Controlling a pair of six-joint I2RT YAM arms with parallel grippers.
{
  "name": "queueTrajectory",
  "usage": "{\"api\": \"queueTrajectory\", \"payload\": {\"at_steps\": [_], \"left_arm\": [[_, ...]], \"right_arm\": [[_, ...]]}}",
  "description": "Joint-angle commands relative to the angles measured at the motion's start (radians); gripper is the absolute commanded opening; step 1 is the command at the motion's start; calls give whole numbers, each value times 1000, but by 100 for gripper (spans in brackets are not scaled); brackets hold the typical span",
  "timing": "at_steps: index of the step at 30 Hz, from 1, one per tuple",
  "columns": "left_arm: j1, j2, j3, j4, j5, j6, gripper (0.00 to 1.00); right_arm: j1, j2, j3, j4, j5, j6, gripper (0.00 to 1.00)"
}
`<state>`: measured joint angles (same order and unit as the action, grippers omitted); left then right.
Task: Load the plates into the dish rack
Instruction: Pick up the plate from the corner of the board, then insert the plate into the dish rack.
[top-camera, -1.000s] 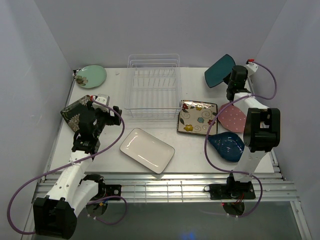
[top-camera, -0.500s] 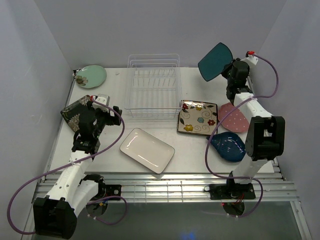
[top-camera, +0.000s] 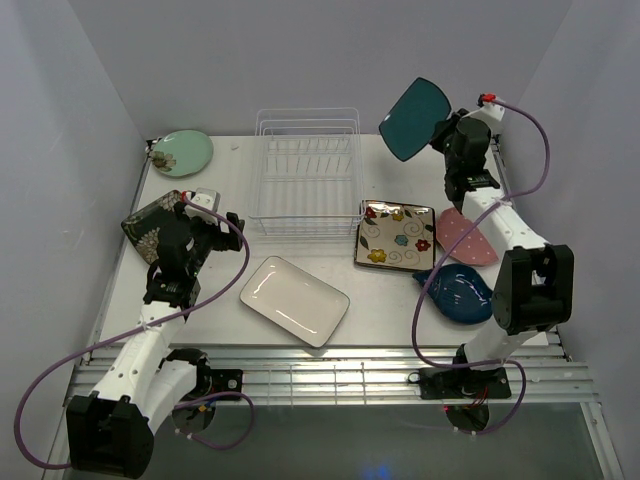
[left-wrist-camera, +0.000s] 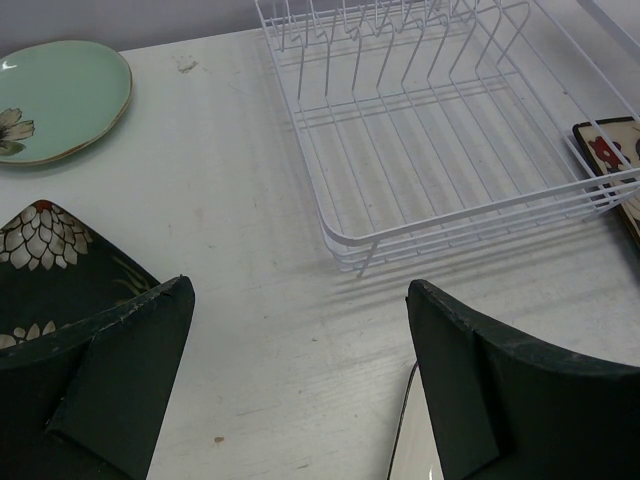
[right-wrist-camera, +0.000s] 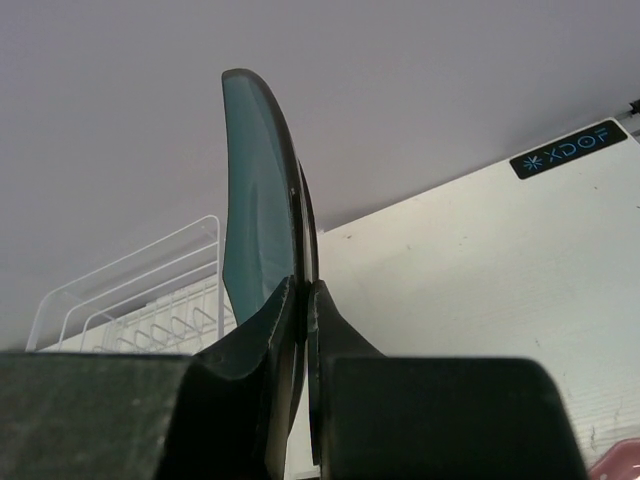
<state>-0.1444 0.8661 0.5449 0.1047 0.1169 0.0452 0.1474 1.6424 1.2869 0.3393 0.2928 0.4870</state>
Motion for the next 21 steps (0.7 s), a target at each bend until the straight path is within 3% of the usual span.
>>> {"api": "queueTrajectory", "payload": {"at_steps": [1,21], "left_arm": [[-3,-35,-14,1,13,7,98],[-3,-42,-11,-2,15,5,98]], "right_arm": [[38,-96,100,195,16,-8,8],[247,19,258,150,187,-238,8]]}}
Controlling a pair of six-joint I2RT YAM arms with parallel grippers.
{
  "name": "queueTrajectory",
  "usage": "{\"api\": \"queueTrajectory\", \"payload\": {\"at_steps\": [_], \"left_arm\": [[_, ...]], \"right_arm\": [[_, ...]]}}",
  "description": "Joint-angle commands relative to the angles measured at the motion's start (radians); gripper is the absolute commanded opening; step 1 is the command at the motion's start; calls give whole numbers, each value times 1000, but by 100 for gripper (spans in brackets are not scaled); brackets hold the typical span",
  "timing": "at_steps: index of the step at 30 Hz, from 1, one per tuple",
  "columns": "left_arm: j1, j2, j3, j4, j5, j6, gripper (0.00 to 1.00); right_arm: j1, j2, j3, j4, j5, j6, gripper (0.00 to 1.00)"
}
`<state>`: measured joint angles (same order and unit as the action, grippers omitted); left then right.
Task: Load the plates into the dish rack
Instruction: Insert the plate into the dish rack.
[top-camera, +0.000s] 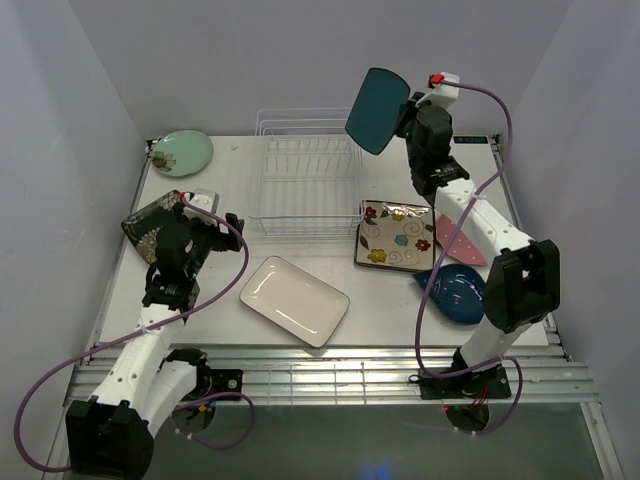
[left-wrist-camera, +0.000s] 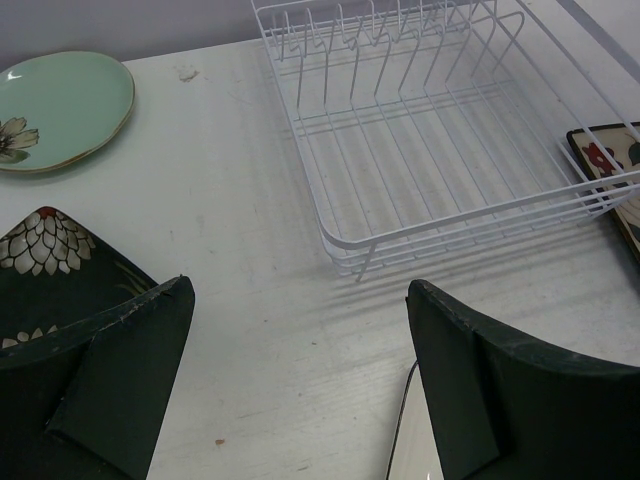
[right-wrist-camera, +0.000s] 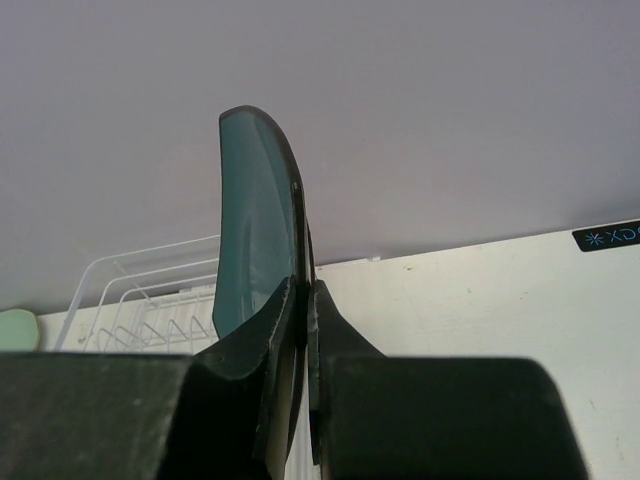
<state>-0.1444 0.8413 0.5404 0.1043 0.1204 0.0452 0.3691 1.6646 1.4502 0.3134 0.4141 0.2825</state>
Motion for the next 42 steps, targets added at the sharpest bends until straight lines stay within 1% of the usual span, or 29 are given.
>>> {"api": "queueTrajectory", "payload": {"at_steps": [1,10,22,25,34,39,42], "left_arm": [[-3,-16,-8,0,12,5,98],[-3,-18,-5,-3,18,4,98],[-3,-15,-3,-3,25,4,98],[-3,-11,-2,-3,30,4,98],[-3,-18,0,-9,38,2,98],[-3,-22,-2,-11,41,2,98],[-3,-19,0,-11,42,2,98]], "right_arm": [[31,10,108,176,89,-45,8],[93,98,182,167,190,-140,8],[152,218,288,202,296,-284,8],[166,242,308,227,331,-344,8],[179,308,366,279,371,-439,8],[177,375,461,263,377,-462,8],[179,395,475,282,377,-470,8]]}}
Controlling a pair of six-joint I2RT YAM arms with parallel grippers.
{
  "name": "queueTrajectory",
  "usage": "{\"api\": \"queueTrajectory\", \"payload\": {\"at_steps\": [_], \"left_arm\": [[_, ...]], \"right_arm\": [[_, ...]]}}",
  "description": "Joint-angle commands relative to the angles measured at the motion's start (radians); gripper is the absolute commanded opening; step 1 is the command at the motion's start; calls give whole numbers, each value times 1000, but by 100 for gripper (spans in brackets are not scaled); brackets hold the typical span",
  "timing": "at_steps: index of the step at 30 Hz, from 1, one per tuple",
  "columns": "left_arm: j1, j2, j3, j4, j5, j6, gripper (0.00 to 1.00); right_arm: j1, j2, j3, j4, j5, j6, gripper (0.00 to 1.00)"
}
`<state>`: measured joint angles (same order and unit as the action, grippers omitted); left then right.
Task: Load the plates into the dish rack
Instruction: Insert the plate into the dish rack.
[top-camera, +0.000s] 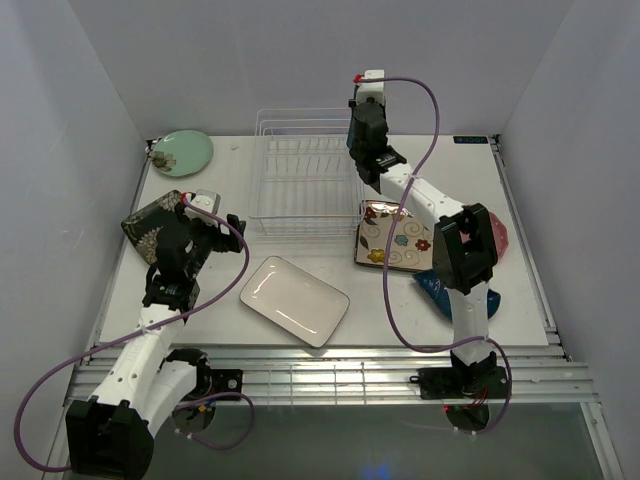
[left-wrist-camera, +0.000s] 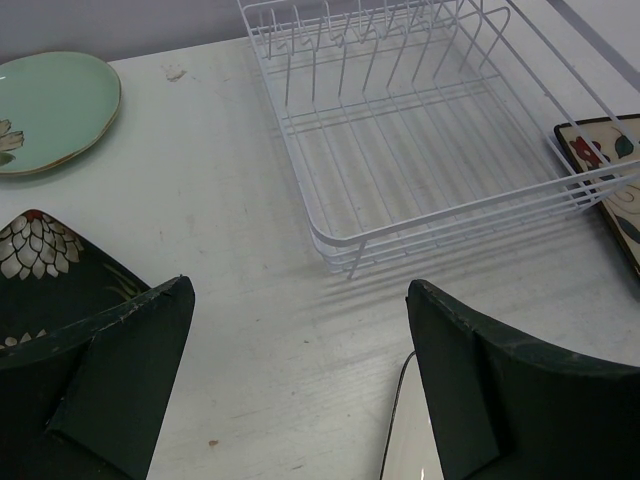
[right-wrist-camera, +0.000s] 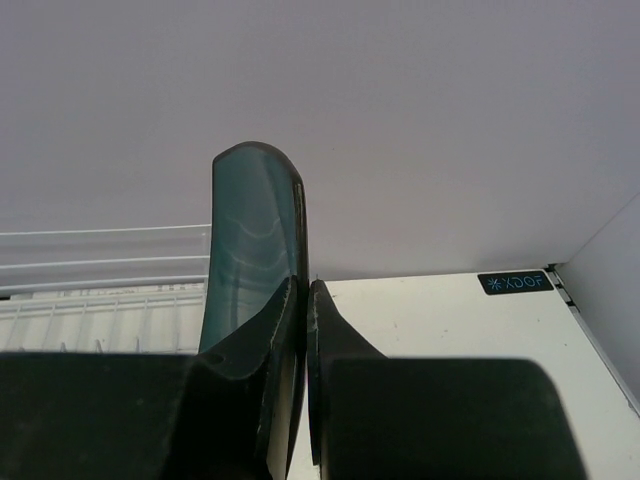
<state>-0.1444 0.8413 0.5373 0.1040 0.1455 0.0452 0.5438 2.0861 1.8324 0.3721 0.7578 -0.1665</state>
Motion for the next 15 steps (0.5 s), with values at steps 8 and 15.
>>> {"api": "queueTrajectory", "payload": {"at_steps": [8,15], "left_arm": [[-3,-13,0,-7,20,2,98],[-3,-10,-2,-4,25,4,98]], "right_arm": [[4,29,96,381,41,-103,8],[4,69,96,447,21,-111,8]]}}
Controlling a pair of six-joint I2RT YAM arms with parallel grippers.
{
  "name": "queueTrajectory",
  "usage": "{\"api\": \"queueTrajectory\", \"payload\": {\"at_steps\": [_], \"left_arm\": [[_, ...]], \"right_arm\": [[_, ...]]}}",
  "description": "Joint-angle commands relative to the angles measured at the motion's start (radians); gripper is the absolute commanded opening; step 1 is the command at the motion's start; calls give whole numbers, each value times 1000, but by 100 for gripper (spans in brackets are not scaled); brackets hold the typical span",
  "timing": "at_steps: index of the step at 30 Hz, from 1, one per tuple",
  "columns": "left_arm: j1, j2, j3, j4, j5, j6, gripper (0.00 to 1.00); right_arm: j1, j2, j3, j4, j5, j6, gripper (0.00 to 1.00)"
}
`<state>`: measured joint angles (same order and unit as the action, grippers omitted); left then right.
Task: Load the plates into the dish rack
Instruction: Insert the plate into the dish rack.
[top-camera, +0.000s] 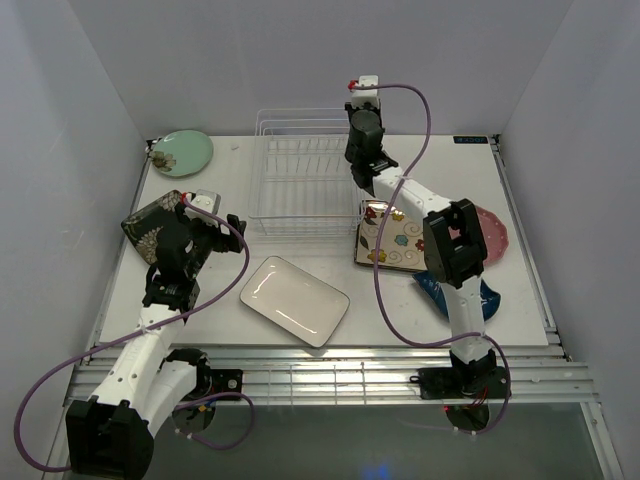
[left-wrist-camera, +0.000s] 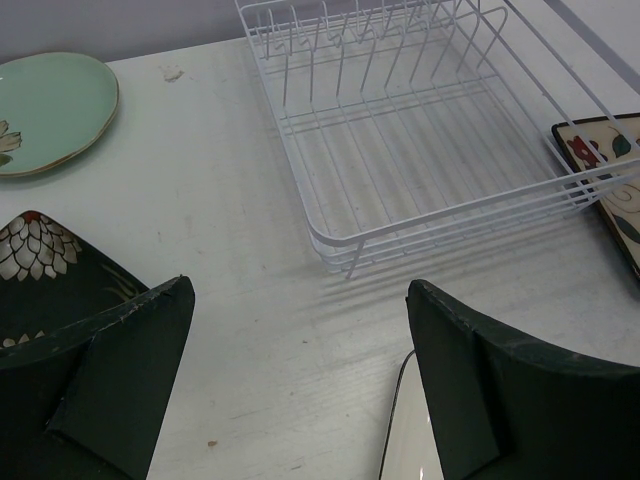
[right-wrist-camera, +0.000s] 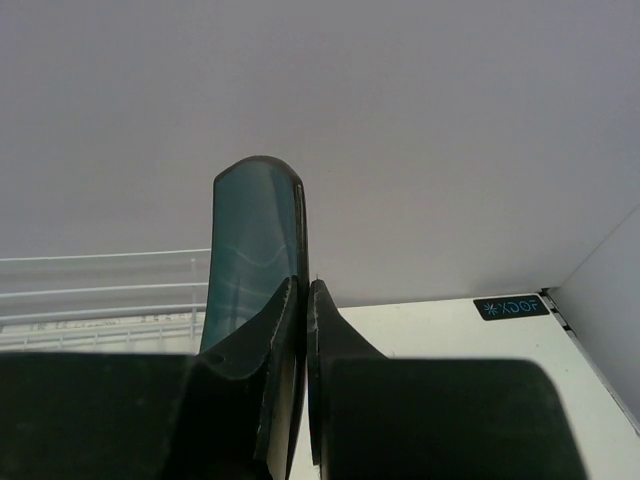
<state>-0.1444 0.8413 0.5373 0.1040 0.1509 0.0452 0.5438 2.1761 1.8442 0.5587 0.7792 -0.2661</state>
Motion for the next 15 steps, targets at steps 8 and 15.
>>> {"api": "queueTrajectory", "payload": {"at_steps": [8,15], "left_arm": [[-3,1,0,-3,21,5,98],[-3,10,1,-1,21,7,98]], "right_arm": [[4,28,112,320,-11,-25,8],[10,86,135,412,-20,-67,8]]}}
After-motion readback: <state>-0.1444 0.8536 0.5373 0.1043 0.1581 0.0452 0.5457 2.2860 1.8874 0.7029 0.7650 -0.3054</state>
